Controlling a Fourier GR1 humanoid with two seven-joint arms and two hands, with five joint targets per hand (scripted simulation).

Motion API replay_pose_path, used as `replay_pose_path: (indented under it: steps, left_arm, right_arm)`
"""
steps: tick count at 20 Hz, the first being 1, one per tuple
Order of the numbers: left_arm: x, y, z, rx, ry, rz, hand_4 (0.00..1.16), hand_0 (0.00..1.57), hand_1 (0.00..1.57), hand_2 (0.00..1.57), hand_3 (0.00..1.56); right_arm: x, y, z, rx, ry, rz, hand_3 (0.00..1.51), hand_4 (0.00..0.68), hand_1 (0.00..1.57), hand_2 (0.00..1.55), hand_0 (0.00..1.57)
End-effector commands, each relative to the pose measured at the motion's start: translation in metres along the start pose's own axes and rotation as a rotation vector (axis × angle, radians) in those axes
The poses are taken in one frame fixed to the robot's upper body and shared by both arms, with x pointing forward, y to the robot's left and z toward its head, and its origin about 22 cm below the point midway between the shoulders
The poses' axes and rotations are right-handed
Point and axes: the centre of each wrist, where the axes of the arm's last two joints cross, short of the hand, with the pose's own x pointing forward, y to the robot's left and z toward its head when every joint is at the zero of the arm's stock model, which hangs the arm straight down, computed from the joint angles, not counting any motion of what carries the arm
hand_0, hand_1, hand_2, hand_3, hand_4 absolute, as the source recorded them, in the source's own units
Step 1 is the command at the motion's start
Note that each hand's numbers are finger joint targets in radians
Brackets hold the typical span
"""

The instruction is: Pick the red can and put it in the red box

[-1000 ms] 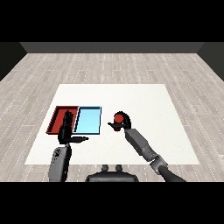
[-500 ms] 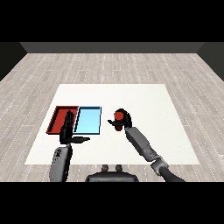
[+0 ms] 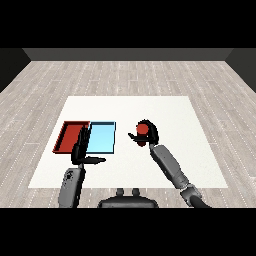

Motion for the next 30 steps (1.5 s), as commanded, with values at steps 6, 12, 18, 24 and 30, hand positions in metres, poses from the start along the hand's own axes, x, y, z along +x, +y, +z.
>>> replay_pose_path:
  steps: [6,12,18,24,30]
  left_arm:
    - [0.017,-0.038,-0.014,-0.136,0.032,0.111,0.0,0.0,0.0,0.0,0.0]
    - [0.022,-0.071,-0.006,-0.173,0.038,0.1,0.0,0.0,0.0,0.0,0.0]
    - [0.039,-0.085,-0.044,-0.239,0.07,0.115,0.0,0.0,0.0,0.0,0.0]
    - [0.024,-0.103,-0.054,-0.274,0.113,0.136,0.0,0.0,0.0,0.0,0.0]
    - [0.006,-0.124,-0.032,-0.304,0.18,0.15,0.0,0.0,0.0,0.0,0.0]
  right_arm:
    - [0.045,0.017,0.016,-0.033,-0.095,0.011,1.4,0.6,1.52,1.45,1.52]
    - [0.071,0.005,0.021,-0.043,-0.186,-0.035,1.41,0.602,1.56,1.46,1.56]
    - [0.085,0.002,0.028,-0.014,-0.273,-0.073,1.42,0.65,1.57,1.47,1.57]
    - [0.08,0.017,0.029,0.006,-0.28,-0.053,1.42,0.633,1.57,1.48,1.57]
    - [0.096,0.022,0.041,-0.005,-0.3,-0.036,1.42,0.657,1.57,1.48,1.57]
